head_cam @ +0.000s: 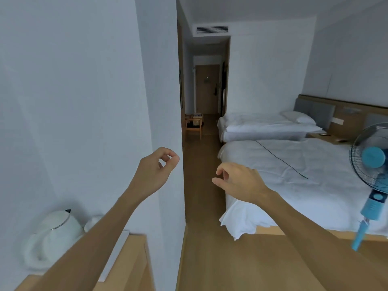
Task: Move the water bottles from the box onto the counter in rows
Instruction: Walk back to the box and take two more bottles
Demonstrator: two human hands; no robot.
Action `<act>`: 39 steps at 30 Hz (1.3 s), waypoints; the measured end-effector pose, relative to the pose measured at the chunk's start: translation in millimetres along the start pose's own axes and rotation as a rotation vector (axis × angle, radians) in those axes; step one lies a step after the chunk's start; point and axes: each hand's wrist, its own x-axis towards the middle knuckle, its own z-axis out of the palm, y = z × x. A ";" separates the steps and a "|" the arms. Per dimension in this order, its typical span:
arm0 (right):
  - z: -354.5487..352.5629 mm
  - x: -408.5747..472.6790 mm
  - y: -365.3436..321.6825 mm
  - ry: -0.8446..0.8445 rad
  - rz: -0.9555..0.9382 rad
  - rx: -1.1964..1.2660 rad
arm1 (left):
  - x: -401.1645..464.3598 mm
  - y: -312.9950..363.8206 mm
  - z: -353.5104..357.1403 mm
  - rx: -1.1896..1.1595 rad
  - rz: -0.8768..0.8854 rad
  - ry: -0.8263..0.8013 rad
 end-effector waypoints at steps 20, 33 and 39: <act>101.3 240.5 188.5 -0.018 0.117 -0.001 | 286.3 -93.7 179.6 -0.035 0.102 -0.032; 176.7 414.7 304.3 -0.013 0.161 0.015 | 475.2 -181.3 286.3 -0.053 0.096 -0.087; 211.6 523.1 369.3 -0.015 0.129 0.043 | 579.5 -216.3 334.8 -0.004 0.119 -0.075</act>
